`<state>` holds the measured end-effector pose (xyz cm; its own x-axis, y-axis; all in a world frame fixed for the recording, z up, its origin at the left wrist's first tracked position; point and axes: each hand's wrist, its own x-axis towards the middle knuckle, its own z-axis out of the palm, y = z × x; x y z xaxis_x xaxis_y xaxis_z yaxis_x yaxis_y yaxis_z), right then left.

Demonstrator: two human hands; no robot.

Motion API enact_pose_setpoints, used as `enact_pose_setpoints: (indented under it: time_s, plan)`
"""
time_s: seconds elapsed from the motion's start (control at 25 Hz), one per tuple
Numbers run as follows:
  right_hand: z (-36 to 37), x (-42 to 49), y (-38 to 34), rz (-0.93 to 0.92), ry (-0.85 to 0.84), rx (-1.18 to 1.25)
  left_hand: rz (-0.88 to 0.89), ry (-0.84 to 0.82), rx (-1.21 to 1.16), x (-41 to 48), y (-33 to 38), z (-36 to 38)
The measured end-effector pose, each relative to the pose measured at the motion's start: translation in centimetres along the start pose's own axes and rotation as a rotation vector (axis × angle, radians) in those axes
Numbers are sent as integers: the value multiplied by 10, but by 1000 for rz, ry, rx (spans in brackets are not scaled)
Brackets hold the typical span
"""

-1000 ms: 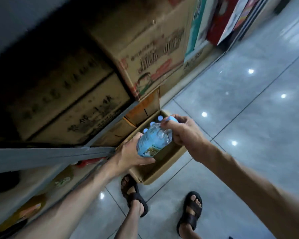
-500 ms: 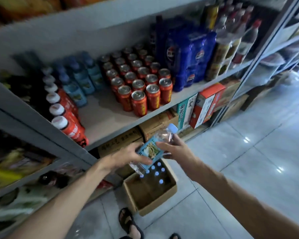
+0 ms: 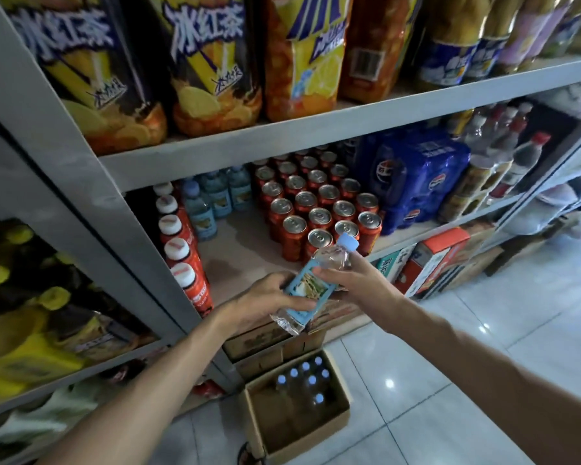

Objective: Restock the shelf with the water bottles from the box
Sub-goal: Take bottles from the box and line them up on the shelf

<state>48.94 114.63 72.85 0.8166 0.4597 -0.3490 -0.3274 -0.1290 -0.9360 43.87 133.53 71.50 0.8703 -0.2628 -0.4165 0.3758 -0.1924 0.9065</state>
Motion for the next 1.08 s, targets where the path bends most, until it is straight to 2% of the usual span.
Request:
enact_pose_setpoints:
  time_s: [0.16,0.32,0.44,0.52,0.56,0.64,0.72,0.84,0.92,1.08]
  plan:
    - [3,41,-18,-9,-170,-191,-6,117,-115,13,-9,-21]
    - [6,91,-33,-60,-231,-449,-41,426,-127,37,-25,-29]
    - [15,138,-38,-183,-190,-654,-33,709,92,63,-49,-39]
    - [27,173,-41,-266,-148,-684,-181,849,329,77,-67,-50]
    - [35,189,-44,-309,-142,-695,-279,843,475,84,-77,-56]
    - [54,215,-46,-356,-143,-731,-436,703,763,95,-96,-67]
    - [71,238,-39,-369,-145,-742,-528,555,918,104,-111,-78]
    - [93,270,-24,-404,-146,-833,-530,472,1039,110,-117,-87]
    - [102,285,-19,-405,-88,-928,-490,463,1103,108,-113,-85]
    - [114,307,-15,-434,-68,-876,-456,448,1090,108,-115,-89]
